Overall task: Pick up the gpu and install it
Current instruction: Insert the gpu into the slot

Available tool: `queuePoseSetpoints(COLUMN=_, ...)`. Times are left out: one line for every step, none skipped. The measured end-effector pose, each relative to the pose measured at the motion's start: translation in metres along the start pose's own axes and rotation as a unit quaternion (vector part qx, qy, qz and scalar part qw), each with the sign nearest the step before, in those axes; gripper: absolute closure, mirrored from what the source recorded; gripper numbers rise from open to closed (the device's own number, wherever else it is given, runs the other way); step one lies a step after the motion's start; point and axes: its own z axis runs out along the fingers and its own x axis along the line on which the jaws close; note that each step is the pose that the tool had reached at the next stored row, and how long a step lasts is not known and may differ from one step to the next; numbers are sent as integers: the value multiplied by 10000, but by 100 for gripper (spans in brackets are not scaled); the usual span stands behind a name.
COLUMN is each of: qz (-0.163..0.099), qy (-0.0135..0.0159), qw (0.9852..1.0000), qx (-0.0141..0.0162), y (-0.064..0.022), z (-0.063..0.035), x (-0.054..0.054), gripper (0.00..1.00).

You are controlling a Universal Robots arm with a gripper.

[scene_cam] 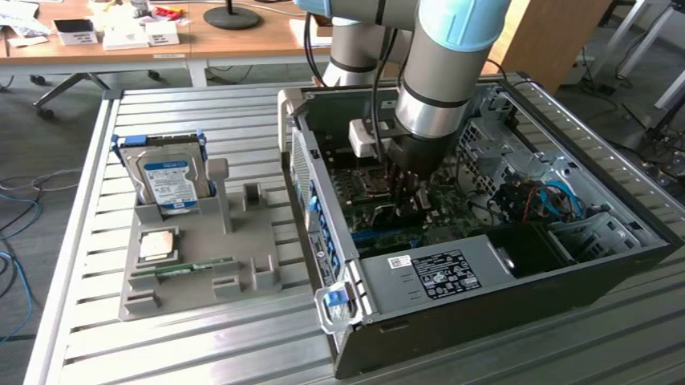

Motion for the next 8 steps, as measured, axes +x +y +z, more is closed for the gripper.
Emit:
queuePoseSetpoints(qz=4, qy=0, qw=10000, qx=0, y=0, z=6, x=0, gripper=73)
queuePoseSetpoints(qz=8, qy=2, qw=10000, qx=0, y=0, z=11, x=1, gripper=73)
queuePoseSetpoints(qz=10, qy=4, qw=10000, qx=-1, y=0, z=13, x=1, gripper=73)
queuePoseSetpoints(qz=11, qy=4, qw=10000, qx=-1, y=1, z=13, x=1, gripper=73)
queuePoseSetpoints(qz=11, qy=4, qw=10000, qx=-1, y=1, z=13, x=1, gripper=73)
queuePoseSetpoints(qz=11, qy=3, qw=10000, qx=0, y=1, z=14, x=1, gripper=73)
queuePoseSetpoints(qz=11, qy=3, qw=10000, qx=0, y=0, z=14, x=1, gripper=73)
queuePoseSetpoints(qz=13, qy=2, qw=10000, qx=1, y=4, z=15, x=0, gripper=73)
